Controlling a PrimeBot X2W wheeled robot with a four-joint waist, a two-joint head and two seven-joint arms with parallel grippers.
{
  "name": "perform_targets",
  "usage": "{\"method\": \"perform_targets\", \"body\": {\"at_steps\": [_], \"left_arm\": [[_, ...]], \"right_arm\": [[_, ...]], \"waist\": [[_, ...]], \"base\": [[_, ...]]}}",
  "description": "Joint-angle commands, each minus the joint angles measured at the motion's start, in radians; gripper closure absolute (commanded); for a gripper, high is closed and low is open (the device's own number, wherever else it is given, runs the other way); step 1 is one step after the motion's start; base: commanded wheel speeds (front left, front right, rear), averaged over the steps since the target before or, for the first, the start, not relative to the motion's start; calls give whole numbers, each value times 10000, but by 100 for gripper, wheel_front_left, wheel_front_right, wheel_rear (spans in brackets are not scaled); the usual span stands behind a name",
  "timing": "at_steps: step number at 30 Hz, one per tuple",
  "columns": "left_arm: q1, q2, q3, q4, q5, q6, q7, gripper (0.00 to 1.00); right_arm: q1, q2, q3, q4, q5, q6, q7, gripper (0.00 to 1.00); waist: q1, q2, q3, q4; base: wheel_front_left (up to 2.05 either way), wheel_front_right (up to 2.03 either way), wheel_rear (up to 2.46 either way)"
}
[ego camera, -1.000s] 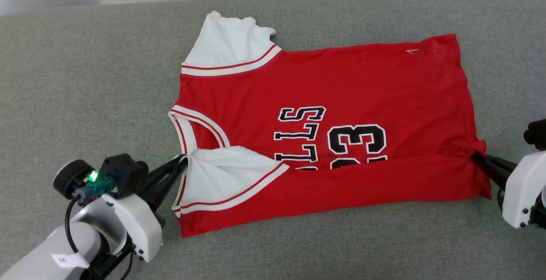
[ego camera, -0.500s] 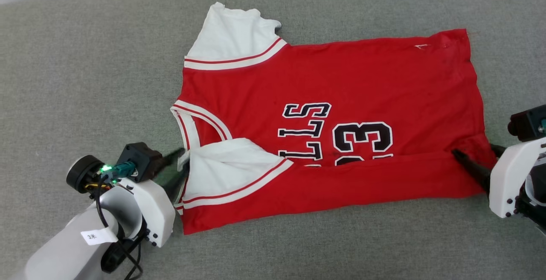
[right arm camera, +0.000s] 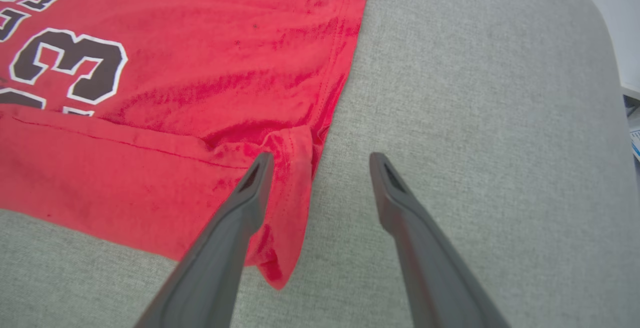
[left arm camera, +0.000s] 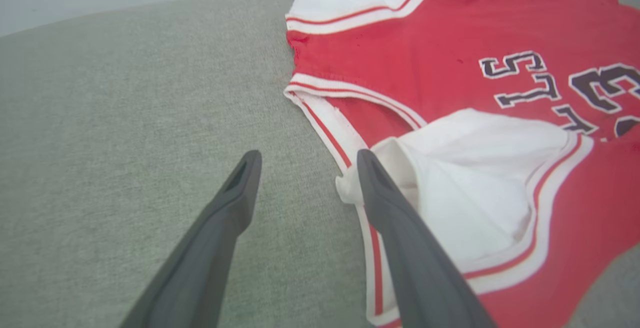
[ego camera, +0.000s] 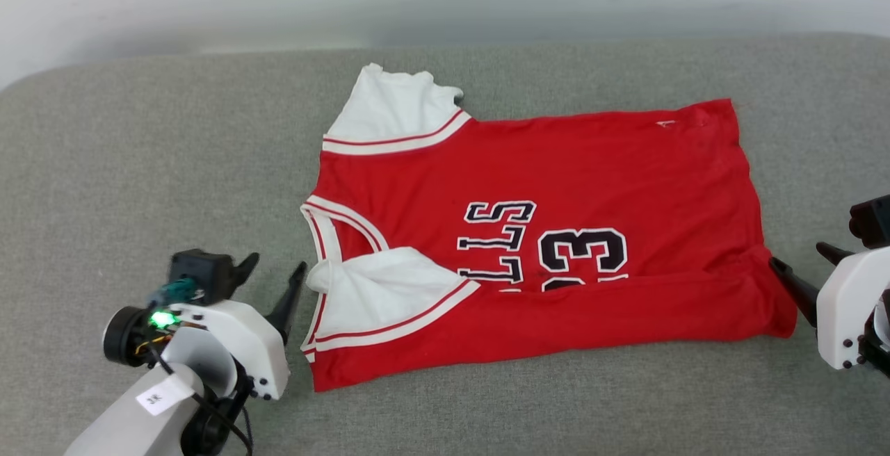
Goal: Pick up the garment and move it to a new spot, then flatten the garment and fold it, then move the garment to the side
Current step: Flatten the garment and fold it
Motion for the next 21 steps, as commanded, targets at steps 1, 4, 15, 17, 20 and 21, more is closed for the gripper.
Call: {"method": "perform_targets", "body": {"at_steps": [1, 4, 15, 17, 20, 21], "left_arm": [[273, -87, 395, -204, -345, 315, -257, 0], [972, 153, 706, -698, -711, 822, -184, 0], [3189, 1207, 686, -4534, -1790, 2822, 2066, 0], [3293, 1293, 576, -5028, -1736, 3034, 2307, 0], [3164, 1295, 446, -5380, -1635, 3235, 2547, 0], [3101, 1322, 367, -5404, -1573, 3261, 2655, 0]], "right_arm": [[255, 244, -352, -83, -271, -5, 169, 0], [770, 759, -1249, -248, -703, -5, 850, 0], [2745, 3039, -4437, -2927, -2576, -4, 3846, 0], [3034, 3413, -4732, -3510, -2759, -4, 4256, 0], [3271, 3870, -5078, -4234, -2916, -4, 4717, 0], [3350, 3987, -5154, -4423, -2946, -4, 4865, 0]], "waist": [[0, 0, -358, -2], [0, 0, -606, -63], [0, 0, -520, -101], [0, 0, -416, -97], [0, 0, -227, -109], [0, 0, -167, -130]], "base": [[0, 0, 0], [0, 0, 0], [0, 0, 0], [0, 0, 0], [0, 0, 0], [0, 0, 0]]}}
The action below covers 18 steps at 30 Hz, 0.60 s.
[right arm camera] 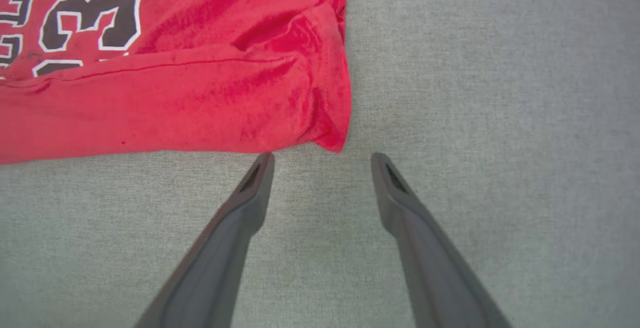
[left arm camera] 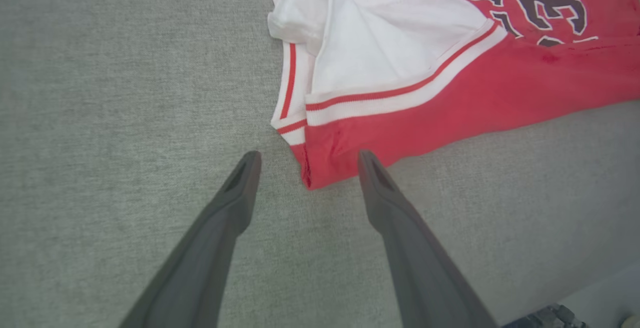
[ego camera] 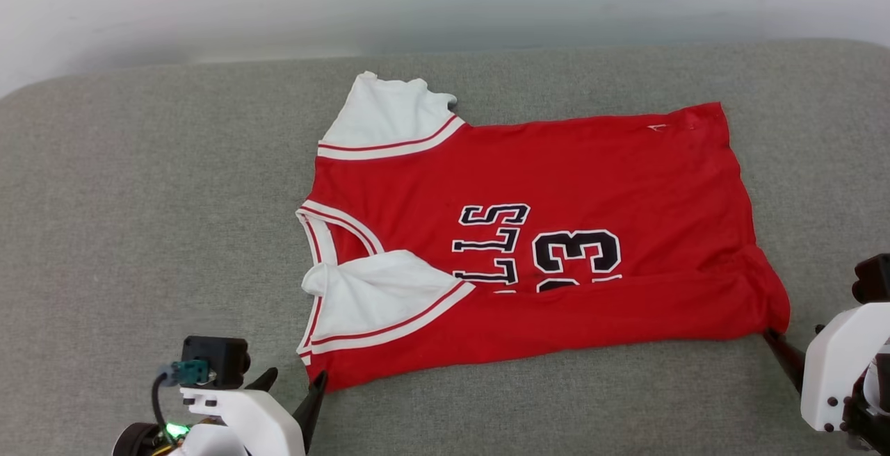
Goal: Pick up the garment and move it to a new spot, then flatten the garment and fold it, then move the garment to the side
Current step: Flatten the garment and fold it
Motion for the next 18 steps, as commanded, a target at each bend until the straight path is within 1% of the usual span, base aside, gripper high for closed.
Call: {"method": "perform_targets", "body": {"at_steps": [1, 8, 11, 15, 17, 18], "left_arm": [[-177, 31, -136, -20, 141, 68, 176, 0], [-644, -245, -432, 472, 471, 195, 429, 0], [-815, -237, -513, 805, 594, 209, 539, 0], [-971, -212, -600, 1355, 717, 333, 703, 0], [-986, -225, -645, 1475, 715, 315, 774, 0], [-984, -264, -728, 1605, 667, 231, 893, 0]], "right_arm": [[175, 207, -129, -327, -78, -4, 200, 0], [247, 493, -327, -957, -96, -4, 438, 0], [202, 470, -328, -1075, -96, -4, 396, 0], [95, 395, -260, -1167, -61, -4, 343, 0], [63, 375, -244, -1183, -46, -4, 339, 0], [33, 355, -216, -1199, -31, -4, 329, 0]], "waist": [[2, 0, 161, -54], [2, 0, 532, -258], [2, 0, 714, -329], [2, 0, 945, -424], [2, 0, 1008, -444], [2, 0, 1077, -464]], "base": [[0, 0, 0], [0, 0, 0], [0, 0, 0], [0, 0, 0], [0, 0, 0], [0, 0, 0]]}}
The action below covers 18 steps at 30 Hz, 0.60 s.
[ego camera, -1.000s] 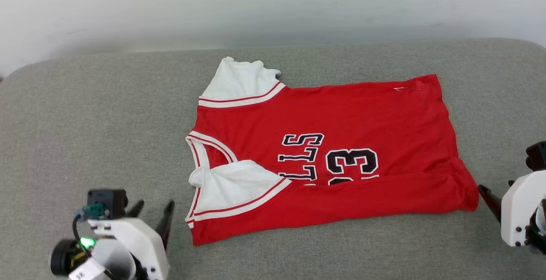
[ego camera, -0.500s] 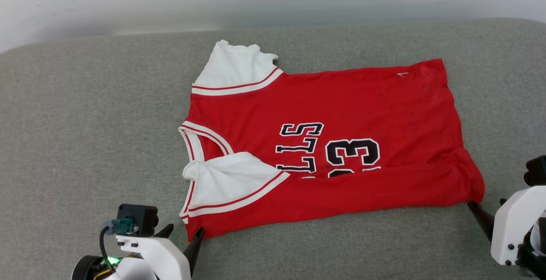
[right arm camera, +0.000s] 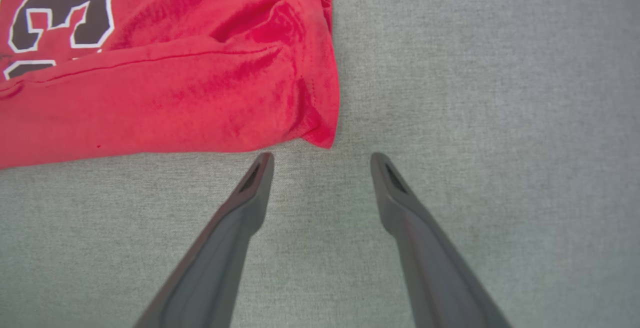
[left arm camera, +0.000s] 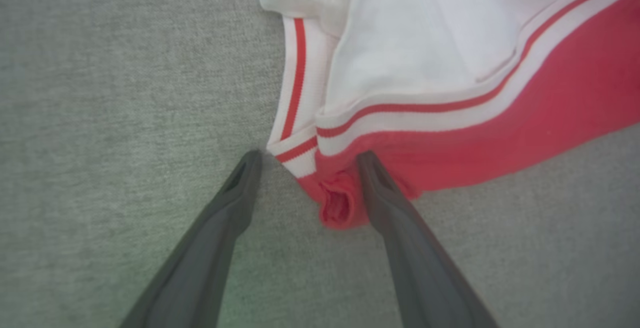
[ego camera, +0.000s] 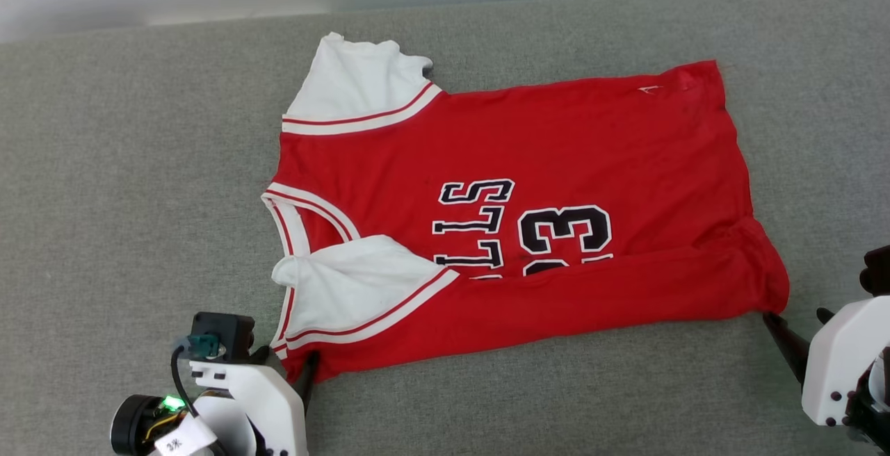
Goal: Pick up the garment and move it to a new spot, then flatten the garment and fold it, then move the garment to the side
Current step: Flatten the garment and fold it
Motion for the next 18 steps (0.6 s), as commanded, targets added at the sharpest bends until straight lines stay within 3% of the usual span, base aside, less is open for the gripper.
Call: {"method": "perform_targets", "body": {"at_steps": [1, 4, 5, 6, 7, 12, 18], "left_arm": [[42, -82, -167, 302, -115, -104, 231, 0], [200, -307, -454, 701, -551, -470, 753, 0], [197, -422, -514, 779, -652, -618, 850, 21], [172, -521, -535, 835, -717, -728, 836, 76], [147, -602, -574, 904, -770, -818, 817, 100], [129, -791, -645, 1063, -772, -1278, 485, 100], [-161, -625, -401, 400, -391, -1358, -141, 100]], "right_arm": [[-123, -42, 40, -40, 26, -4, -37, 0], [-205, -99, 115, -59, 71, -4, -98, 0], [-236, -113, 126, -37, 72, -4, -109, 0], [-264, -137, 132, -17, 68, -4, -119, 0], [-279, -149, 136, 2, 70, -4, -149, 0], [-271, -222, 123, 122, 27, -4, -167, 0], [-529, -327, 192, 580, -123, -4, -190, 0]], "waist": [[0, 0, 126, -56], [0, 0, 285, -112], [0, 0, 311, -118], [0, 0, 329, -116], [0, 0, 334, -106], [0, 0, 165, 32], [0, 0, -2, 275]], "base": [[0, 0, 0], [0, 0, 0], [0, 0, 0], [0, 0, 0], [0, 0, 0], [0, 0, 0], [0, 0, 0]]}}
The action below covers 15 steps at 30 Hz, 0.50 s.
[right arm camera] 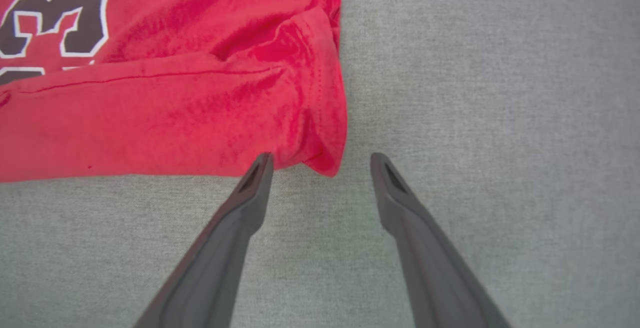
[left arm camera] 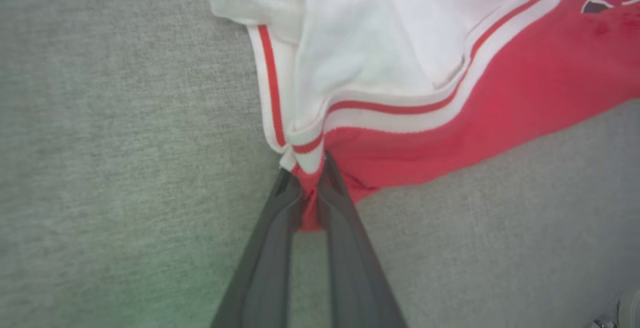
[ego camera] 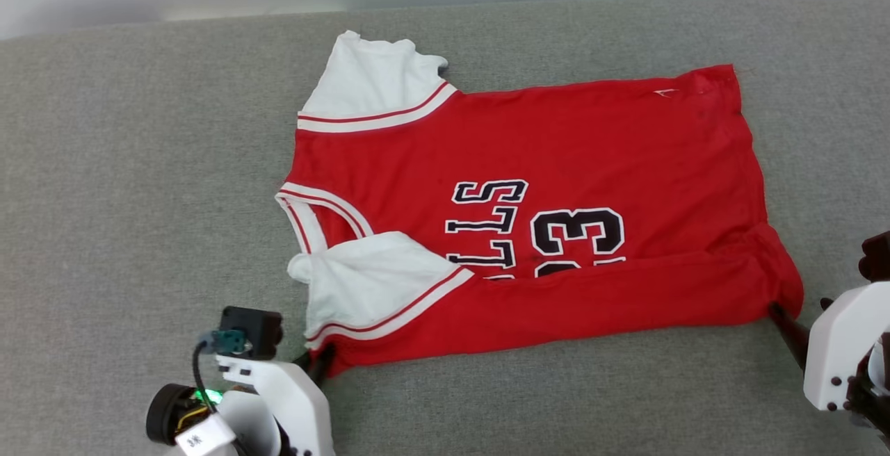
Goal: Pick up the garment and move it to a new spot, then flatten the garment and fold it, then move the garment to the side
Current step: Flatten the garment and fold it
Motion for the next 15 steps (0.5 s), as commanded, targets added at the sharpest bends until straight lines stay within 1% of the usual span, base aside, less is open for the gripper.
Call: {"method": "perform_targets", "body": {"at_steps": [1, 4, 10, 15], "left_arm": [[138, -60, -143, -163, 99, -10, -11, 100], [-59, 149, -81, -755, 336, 150, -40, 100], [-253, 392, -89, -1885, 557, 449, 250, 100], [-359, 554, -90, -2430, 764, 679, 373, 100]], "right_arm": [[-202, -1, 16, 158, -14, -4, -41, 0], [-446, 50, -22, 662, -96, -5, -94, 0], [-873, 154, -132, 1644, -356, -5, -182, 0], [-1063, 262, -158, 2403, -487, -4, -269, 0]], "waist": [[-1, -1, -25, 102], [-1, -1, 25, 233], [-1, -1, 254, 467], [-1, -1, 440, 606]], "base": [[0, 0, 0], [0, 0, 0], [0, 0, 0], [0, 0, 0]]}}
